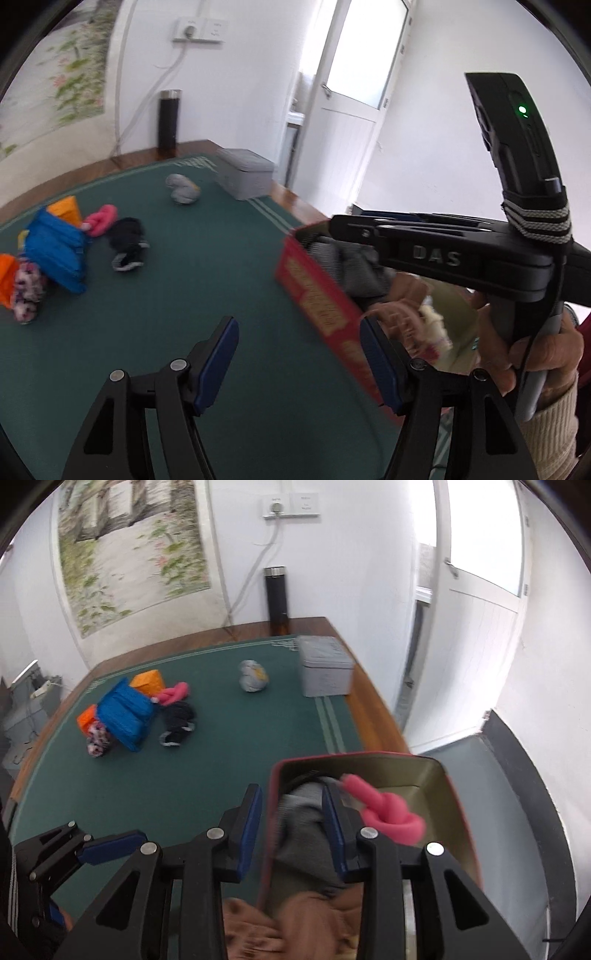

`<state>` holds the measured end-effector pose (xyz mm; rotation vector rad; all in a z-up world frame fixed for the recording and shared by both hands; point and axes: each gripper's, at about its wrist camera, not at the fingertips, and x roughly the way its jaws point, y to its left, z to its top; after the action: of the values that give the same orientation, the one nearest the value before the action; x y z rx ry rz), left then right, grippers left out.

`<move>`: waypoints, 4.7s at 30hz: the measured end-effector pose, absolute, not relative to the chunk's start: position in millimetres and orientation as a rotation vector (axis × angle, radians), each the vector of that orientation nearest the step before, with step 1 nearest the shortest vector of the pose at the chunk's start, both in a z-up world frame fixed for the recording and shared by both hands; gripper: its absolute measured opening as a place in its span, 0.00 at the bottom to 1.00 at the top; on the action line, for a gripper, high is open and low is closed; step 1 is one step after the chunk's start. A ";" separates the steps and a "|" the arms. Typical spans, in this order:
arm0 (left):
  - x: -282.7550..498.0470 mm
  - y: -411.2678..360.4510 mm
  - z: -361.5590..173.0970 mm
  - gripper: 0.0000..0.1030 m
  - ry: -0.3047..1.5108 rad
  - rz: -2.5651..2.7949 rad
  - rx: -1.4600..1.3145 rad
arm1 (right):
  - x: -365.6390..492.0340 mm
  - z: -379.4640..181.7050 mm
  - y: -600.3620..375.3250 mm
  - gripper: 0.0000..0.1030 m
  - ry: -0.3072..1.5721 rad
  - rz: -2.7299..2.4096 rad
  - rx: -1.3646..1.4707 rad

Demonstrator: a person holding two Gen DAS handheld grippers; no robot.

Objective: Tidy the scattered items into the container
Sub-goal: 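Move both tools back to the table while the right tool grasps the black sock, then grasp the leopard-print plush with the left tool, then carry the leopard plush and black sock into the red tin and open both tools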

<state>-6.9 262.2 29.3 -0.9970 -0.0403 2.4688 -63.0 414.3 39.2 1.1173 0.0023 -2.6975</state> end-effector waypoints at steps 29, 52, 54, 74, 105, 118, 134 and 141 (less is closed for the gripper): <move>-96.6 0.2 -28.5 0.77 -0.193 2.887 -1.233 | -188.4 -36.4 225.0 0.56 -0.100 -2.609 1.270; -147.1 33.1 -48.9 0.38 -0.127 2.773 -1.298 | -239.4 -60.4 217.9 0.49 -0.016 -2.661 1.293; -143.7 34.0 -47.4 0.36 -0.132 2.775 -1.292 | -237.4 -59.5 220.9 0.41 -0.052 -2.642 1.295; -93.4 64.4 -1.2 0.34 -0.209 2.778 -1.125 | -156.3 -13.9 232.1 0.40 -0.029 -2.657 1.127; -30.0 273.7 23.0 0.34 -0.098 2.434 -1.012 | 11.5 25.4 479.3 0.41 -0.191 -3.107 1.154; -22.6 345.3 29.0 0.34 -0.027 2.380 -0.999 | 10.2 -2.6 529.6 0.41 -0.275 -2.971 1.262; -50.7 395.3 12.8 0.59 0.038 2.349 -1.069 | 19.8 -9.8 526.7 0.47 -0.106 -2.951 1.296; -46.9 380.2 27.7 0.76 0.012 2.370 -1.016 | 25.7 4.4 521.8 0.58 -0.114 -2.978 1.229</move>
<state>-46.9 380.2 27.7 -1.0157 0.0123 2.3697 25.7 521.8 4.4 1.2294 -0.1141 -2.9783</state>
